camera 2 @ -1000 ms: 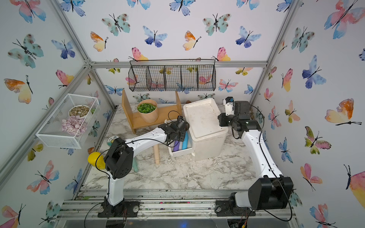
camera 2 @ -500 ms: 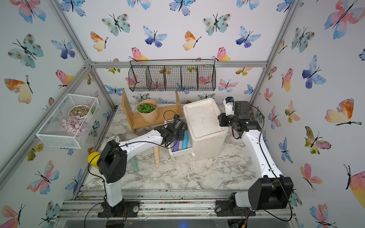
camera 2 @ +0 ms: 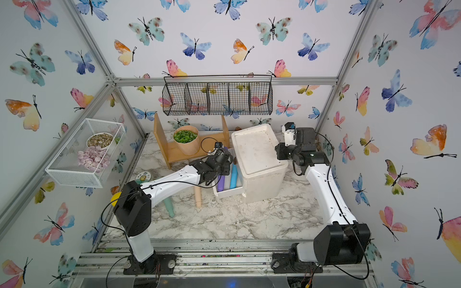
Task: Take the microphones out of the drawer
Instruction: Pick up the microphone from the drawer, then place the microphone at the center of the board.
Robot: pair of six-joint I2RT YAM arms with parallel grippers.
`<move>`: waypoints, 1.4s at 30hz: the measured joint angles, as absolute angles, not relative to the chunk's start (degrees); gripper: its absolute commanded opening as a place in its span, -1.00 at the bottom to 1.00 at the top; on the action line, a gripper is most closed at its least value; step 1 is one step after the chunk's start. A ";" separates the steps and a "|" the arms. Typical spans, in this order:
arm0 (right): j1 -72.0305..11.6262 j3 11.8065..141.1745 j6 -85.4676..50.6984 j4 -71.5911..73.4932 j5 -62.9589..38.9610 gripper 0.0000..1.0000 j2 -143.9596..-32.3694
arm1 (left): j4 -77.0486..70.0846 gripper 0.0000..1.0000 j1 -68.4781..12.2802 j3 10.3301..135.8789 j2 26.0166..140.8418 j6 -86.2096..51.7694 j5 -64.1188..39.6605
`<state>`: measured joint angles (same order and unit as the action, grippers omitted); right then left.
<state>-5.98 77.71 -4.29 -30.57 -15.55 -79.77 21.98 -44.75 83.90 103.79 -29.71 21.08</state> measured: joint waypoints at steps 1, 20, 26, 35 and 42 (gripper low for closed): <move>-5.98 77.71 -4.29 -30.57 -15.55 -0.82 -79.77 | 21.74 -0.28 -44.75 83.72 103.04 -29.85 21.39; -5.98 77.54 -4.29 -30.33 -15.57 -0.82 -79.75 | 17.47 -0.26 -40.51 78.48 88.99 -30.30 24.56; -5.98 77.54 -4.25 -30.33 -15.57 -0.82 -79.72 | 16.97 -0.26 -33.93 73.56 83.00 -30.26 24.34; -5.96 77.54 -4.10 -30.35 -15.57 -0.82 -79.75 | 18.83 -0.24 -20.23 63.53 76.14 -30.09 19.84; -5.96 77.54 -3.88 -30.35 -15.55 -0.82 -79.75 | 20.53 -0.24 -14.96 57.60 74.63 -29.36 16.99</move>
